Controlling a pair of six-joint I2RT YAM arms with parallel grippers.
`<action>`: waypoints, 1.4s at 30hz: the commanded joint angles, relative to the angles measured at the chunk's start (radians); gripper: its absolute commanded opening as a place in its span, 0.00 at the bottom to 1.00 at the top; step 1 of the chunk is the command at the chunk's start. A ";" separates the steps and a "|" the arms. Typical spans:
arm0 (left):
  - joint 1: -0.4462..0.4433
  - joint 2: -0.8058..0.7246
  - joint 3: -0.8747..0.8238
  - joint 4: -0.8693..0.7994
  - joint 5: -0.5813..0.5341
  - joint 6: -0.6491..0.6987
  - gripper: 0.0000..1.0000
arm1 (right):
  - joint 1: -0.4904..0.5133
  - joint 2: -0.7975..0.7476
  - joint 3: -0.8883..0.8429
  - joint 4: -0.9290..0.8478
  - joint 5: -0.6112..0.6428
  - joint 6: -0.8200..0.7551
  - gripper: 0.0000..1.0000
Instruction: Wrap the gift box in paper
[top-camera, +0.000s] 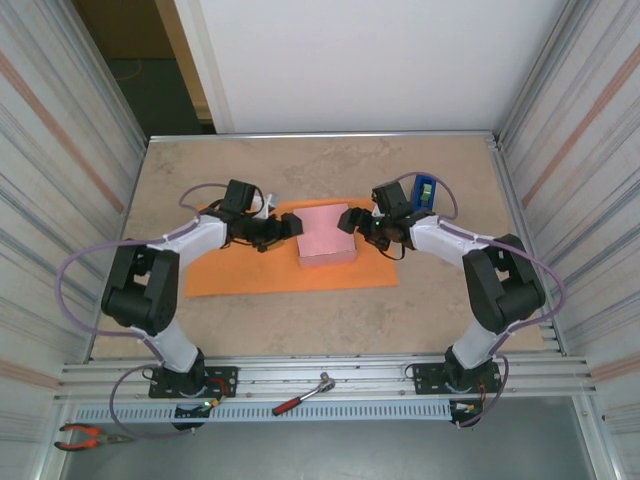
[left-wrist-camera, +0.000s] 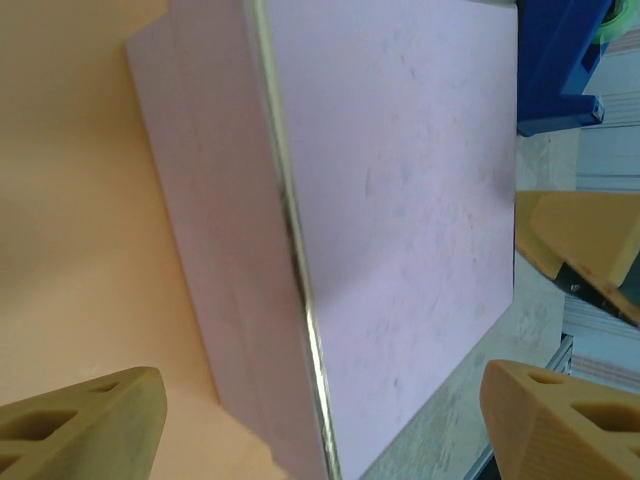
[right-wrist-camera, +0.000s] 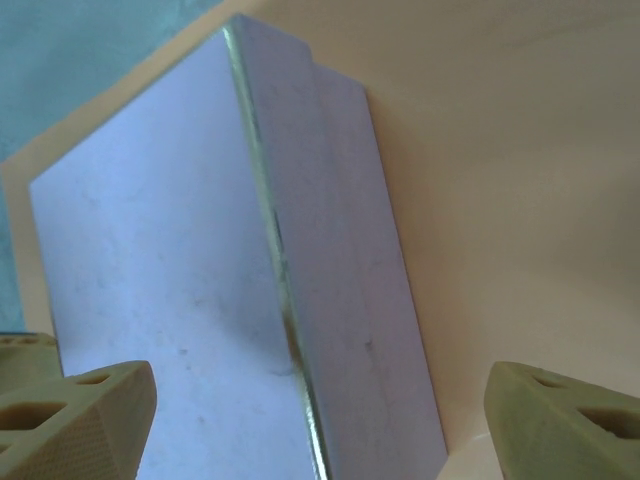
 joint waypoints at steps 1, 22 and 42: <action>-0.016 0.051 0.051 0.030 0.029 -0.009 0.81 | 0.010 0.029 0.030 0.000 -0.038 -0.026 0.79; -0.022 -0.010 0.076 0.023 0.078 0.019 0.58 | 0.154 0.036 0.103 0.053 -0.053 0.056 0.42; 0.120 -0.120 -0.124 0.013 0.058 0.059 0.66 | 0.256 0.121 0.137 0.103 0.020 0.157 0.57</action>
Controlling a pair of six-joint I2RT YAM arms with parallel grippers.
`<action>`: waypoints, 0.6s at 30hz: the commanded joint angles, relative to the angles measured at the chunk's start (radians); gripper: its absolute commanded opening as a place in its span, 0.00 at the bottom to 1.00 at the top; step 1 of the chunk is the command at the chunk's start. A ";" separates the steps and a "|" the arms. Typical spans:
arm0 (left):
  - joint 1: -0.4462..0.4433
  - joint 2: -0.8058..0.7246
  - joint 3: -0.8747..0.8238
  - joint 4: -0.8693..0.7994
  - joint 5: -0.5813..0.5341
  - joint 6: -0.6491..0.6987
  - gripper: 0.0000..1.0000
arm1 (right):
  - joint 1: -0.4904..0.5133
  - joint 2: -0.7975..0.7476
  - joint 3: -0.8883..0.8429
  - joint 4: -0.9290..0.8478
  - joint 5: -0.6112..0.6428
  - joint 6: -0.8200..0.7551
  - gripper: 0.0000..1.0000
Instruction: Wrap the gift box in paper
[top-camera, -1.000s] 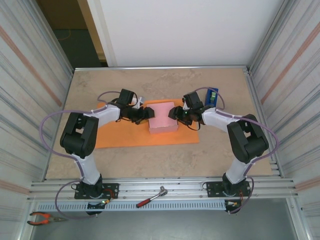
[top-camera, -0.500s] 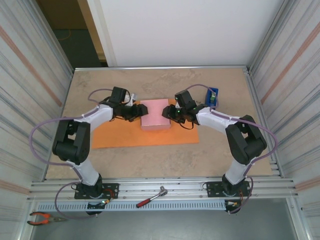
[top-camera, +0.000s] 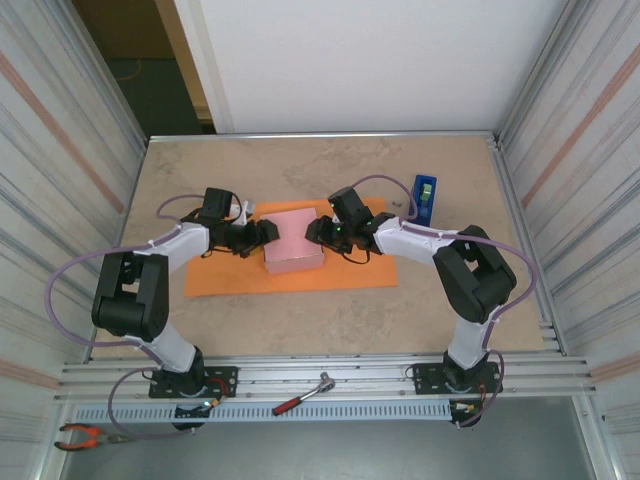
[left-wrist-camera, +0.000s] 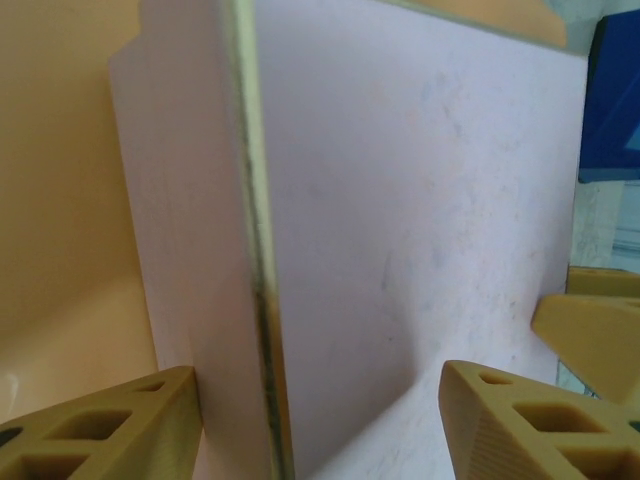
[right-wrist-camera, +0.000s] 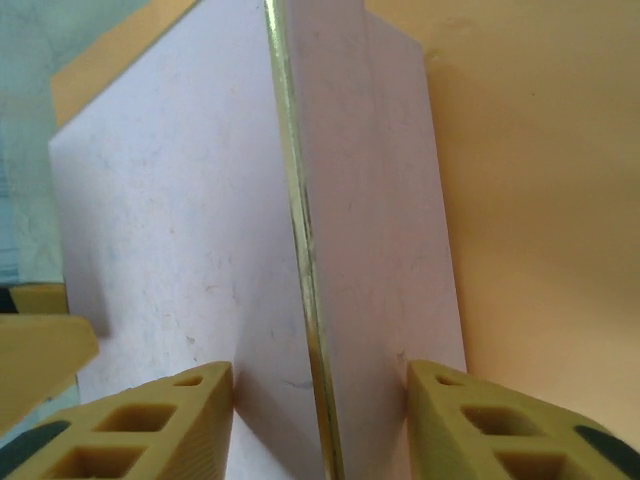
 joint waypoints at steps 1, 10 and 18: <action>-0.010 -0.034 0.000 0.033 0.069 0.034 0.68 | 0.023 -0.016 0.000 0.026 -0.005 0.004 0.69; 0.070 -0.054 0.020 -0.001 0.080 0.059 0.74 | 0.020 -0.106 0.056 -0.223 0.251 -0.085 0.98; 0.072 -0.063 0.037 -0.037 0.079 0.079 0.76 | -0.141 -0.103 -0.018 -0.161 0.016 0.050 0.98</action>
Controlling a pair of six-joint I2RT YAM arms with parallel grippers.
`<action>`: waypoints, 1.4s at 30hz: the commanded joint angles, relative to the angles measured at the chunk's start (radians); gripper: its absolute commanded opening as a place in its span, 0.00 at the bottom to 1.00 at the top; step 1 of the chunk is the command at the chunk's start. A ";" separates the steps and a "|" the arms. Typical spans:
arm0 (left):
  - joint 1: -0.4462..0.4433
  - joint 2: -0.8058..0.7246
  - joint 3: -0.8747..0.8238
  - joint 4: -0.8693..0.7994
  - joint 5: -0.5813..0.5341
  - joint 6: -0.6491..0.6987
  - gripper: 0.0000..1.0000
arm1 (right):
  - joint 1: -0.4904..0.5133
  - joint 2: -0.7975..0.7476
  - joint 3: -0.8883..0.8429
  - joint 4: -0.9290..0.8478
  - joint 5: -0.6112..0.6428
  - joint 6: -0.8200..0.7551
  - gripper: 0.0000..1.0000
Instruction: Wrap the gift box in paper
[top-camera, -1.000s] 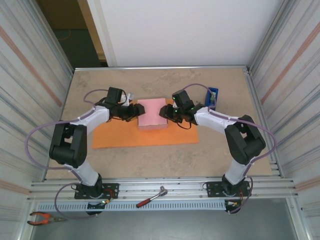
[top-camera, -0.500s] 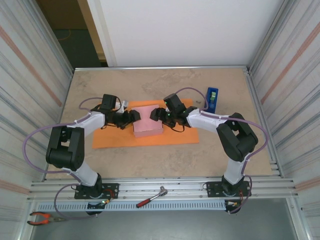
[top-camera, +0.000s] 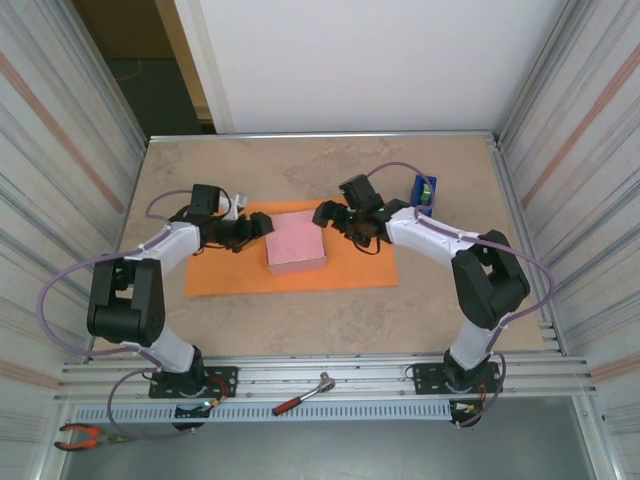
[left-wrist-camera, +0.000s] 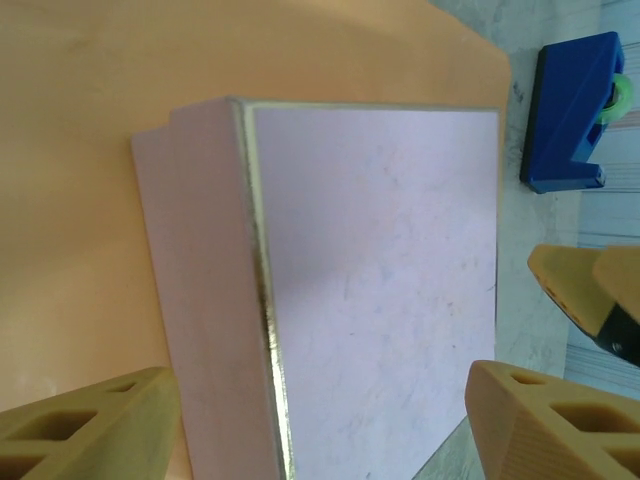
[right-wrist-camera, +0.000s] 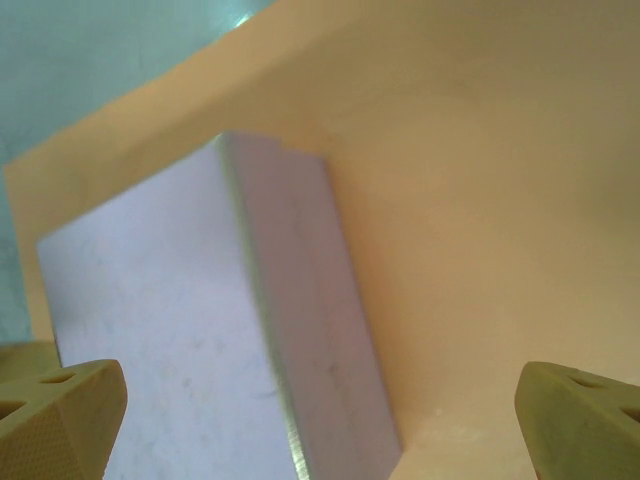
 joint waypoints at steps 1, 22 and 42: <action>0.001 -0.019 0.022 -0.027 0.028 0.024 0.77 | -0.051 -0.033 -0.094 0.071 -0.115 0.063 0.98; -0.074 0.155 0.186 -0.023 0.045 0.004 0.77 | 0.033 -0.011 -0.136 0.193 -0.195 0.019 0.86; -0.038 -0.007 -0.028 0.010 0.057 0.008 0.74 | 0.035 0.041 -0.075 0.147 -0.206 -0.018 0.76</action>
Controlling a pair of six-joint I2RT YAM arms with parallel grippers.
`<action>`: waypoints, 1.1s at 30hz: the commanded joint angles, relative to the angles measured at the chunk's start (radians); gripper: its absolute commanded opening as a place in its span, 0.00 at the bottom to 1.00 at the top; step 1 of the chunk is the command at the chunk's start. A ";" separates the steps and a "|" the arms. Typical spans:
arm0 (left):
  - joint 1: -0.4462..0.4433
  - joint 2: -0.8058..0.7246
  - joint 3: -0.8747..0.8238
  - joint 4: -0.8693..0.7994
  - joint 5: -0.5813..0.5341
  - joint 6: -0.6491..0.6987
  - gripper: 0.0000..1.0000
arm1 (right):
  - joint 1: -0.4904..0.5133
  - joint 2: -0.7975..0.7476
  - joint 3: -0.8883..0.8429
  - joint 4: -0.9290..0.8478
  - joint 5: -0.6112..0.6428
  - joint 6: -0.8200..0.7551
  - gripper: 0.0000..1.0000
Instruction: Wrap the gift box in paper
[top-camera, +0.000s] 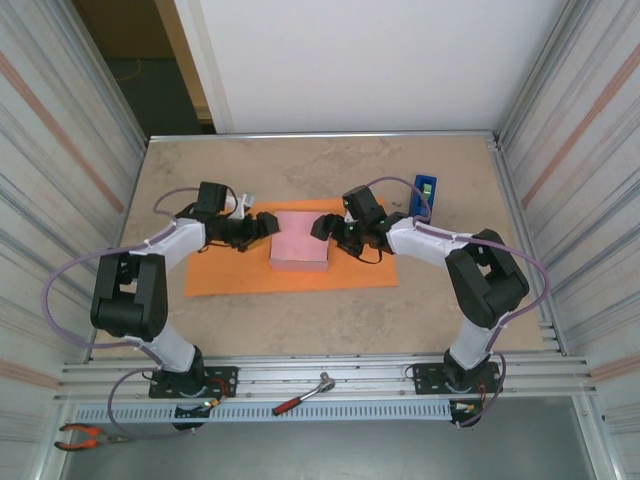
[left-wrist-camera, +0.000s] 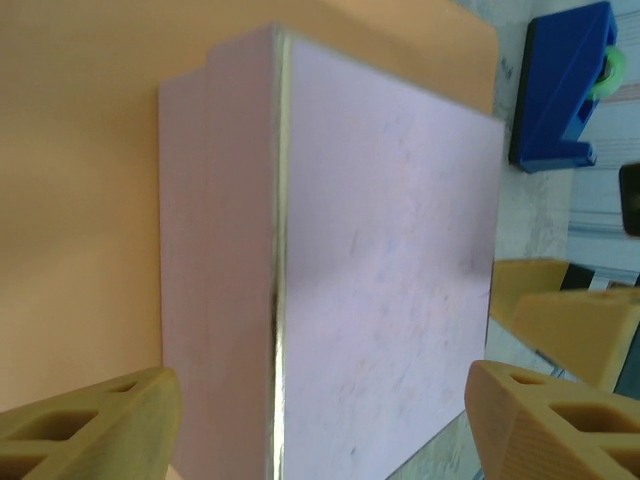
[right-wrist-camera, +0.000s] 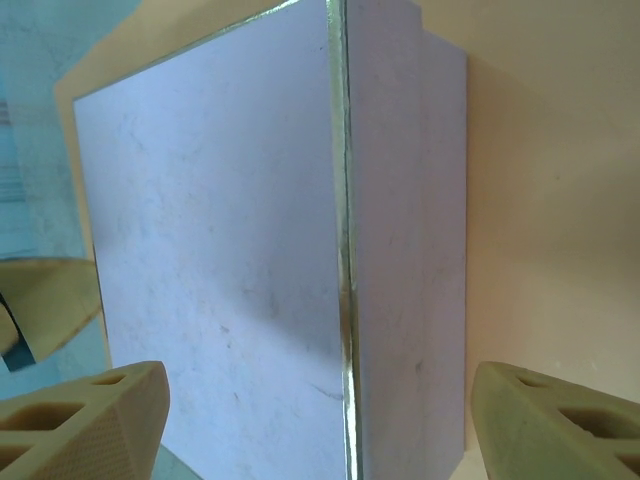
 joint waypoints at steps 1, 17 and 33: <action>-0.001 -0.040 -0.057 0.027 0.038 0.003 0.73 | 0.010 0.030 0.037 -0.018 -0.024 -0.022 0.75; -0.021 0.009 -0.012 0.073 0.082 -0.021 0.60 | 0.010 0.104 0.129 -0.021 -0.047 -0.027 0.52; -0.022 -0.001 -0.037 0.064 0.040 -0.024 0.60 | -0.002 0.127 0.131 -0.001 -0.063 -0.011 0.53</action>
